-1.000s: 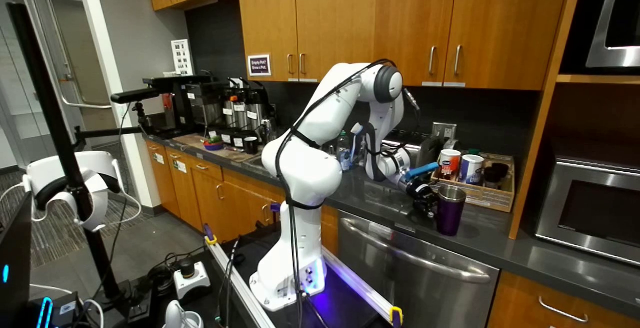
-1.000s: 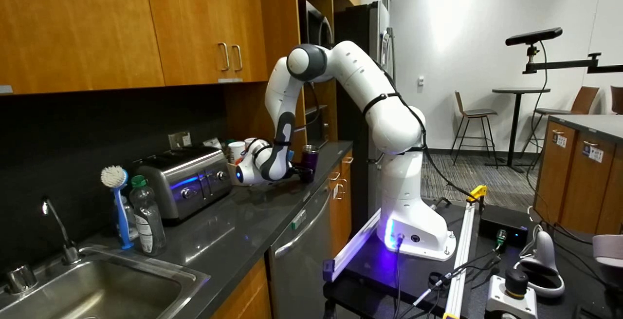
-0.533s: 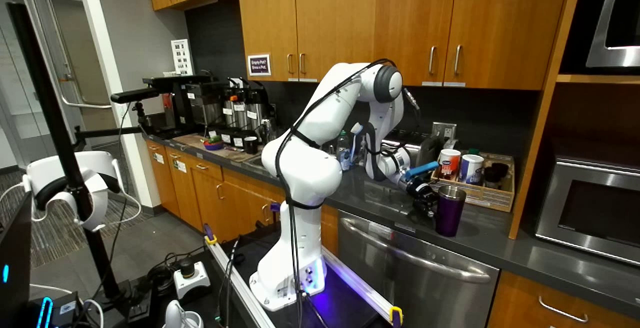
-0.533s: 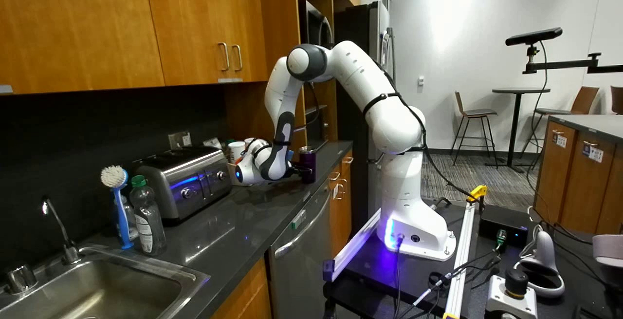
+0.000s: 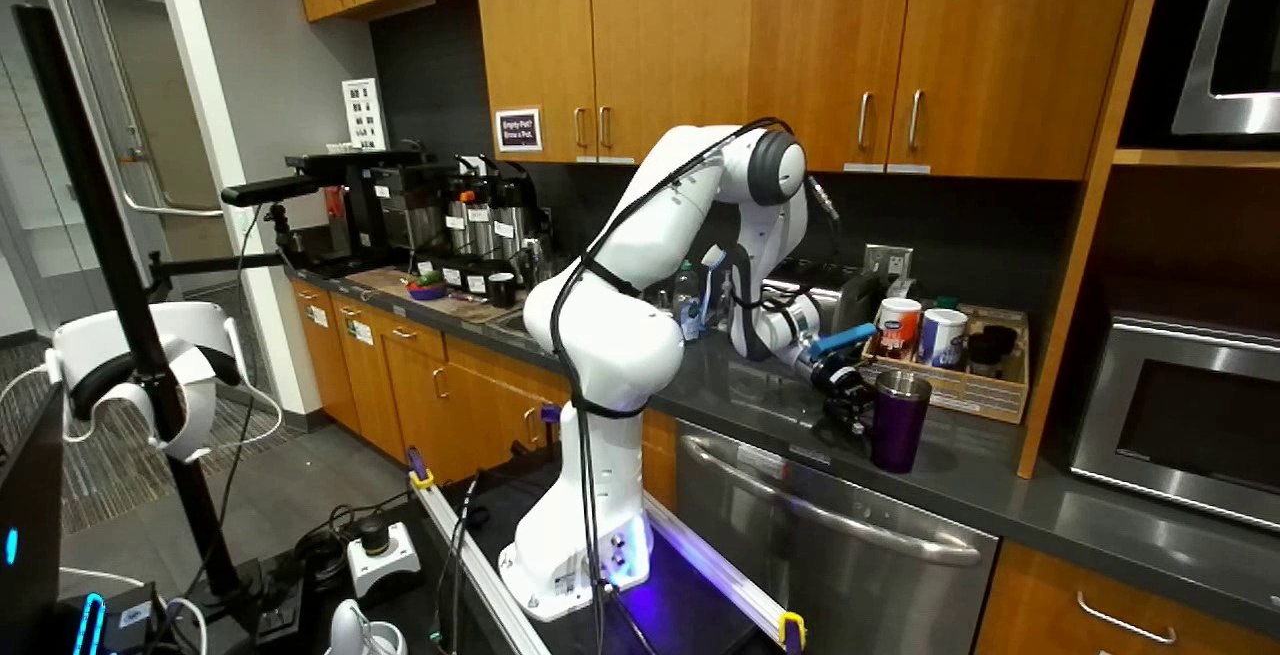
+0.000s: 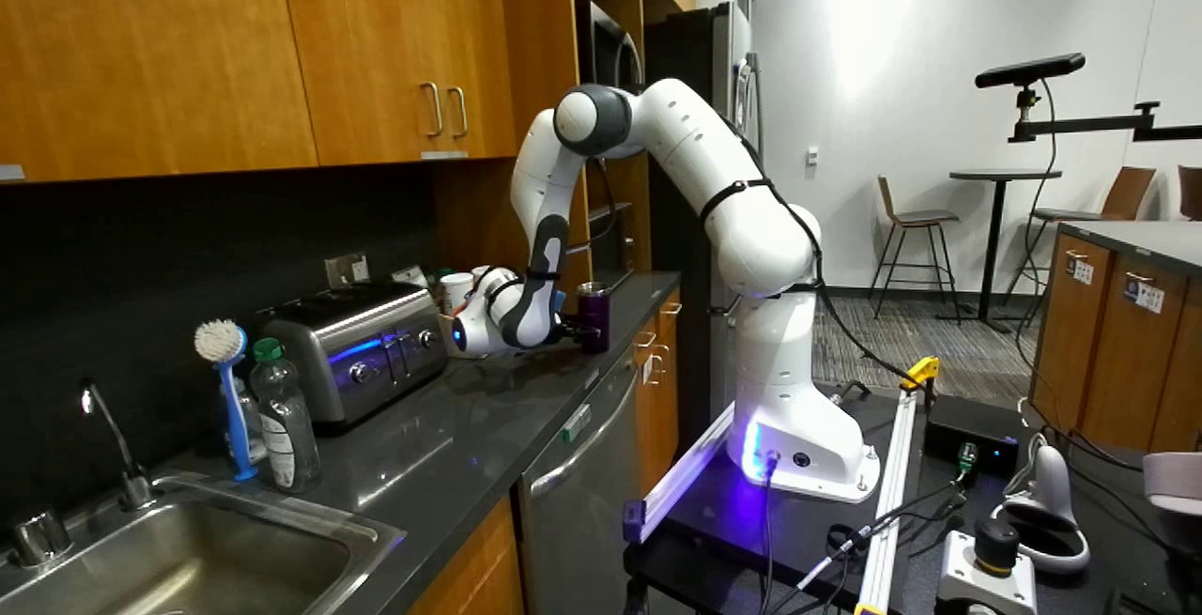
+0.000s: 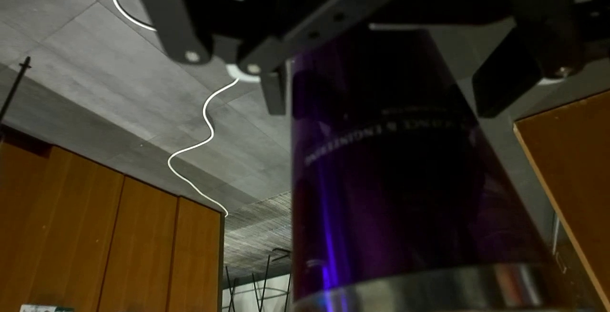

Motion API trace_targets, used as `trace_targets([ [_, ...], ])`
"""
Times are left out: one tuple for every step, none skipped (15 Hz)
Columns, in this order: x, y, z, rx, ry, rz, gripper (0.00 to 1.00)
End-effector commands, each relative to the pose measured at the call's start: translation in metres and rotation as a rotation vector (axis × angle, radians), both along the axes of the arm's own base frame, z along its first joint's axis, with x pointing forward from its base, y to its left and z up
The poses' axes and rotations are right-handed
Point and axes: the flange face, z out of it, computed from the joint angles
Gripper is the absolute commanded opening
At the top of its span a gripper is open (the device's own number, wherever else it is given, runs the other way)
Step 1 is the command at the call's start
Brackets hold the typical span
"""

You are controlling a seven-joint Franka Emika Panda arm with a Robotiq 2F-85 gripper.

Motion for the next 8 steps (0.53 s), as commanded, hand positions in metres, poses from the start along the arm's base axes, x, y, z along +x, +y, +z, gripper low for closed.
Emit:
trace_targets([
  [0.003, 0.013, 0.009, 0.131, -0.043, -0.003, 1.0],
  [0.004, 0.015, 0.008, 0.158, -0.044, -0.005, 1.0],
  [0.004, 0.019, 0.008, 0.191, -0.045, -0.001, 1.0],
  [0.005, 0.021, 0.008, 0.219, -0.05, -0.001, 1.0],
  [0.006, 0.023, 0.009, 0.251, -0.052, 0.002, 1.0],
  [0.009, 0.022, -0.004, 0.188, -0.047, -0.001, 1.0],
  [0.009, 0.023, -0.003, 0.195, -0.05, -0.001, 1.0],
  [0.009, 0.023, -0.004, 0.194, -0.049, -0.002, 1.0],
])
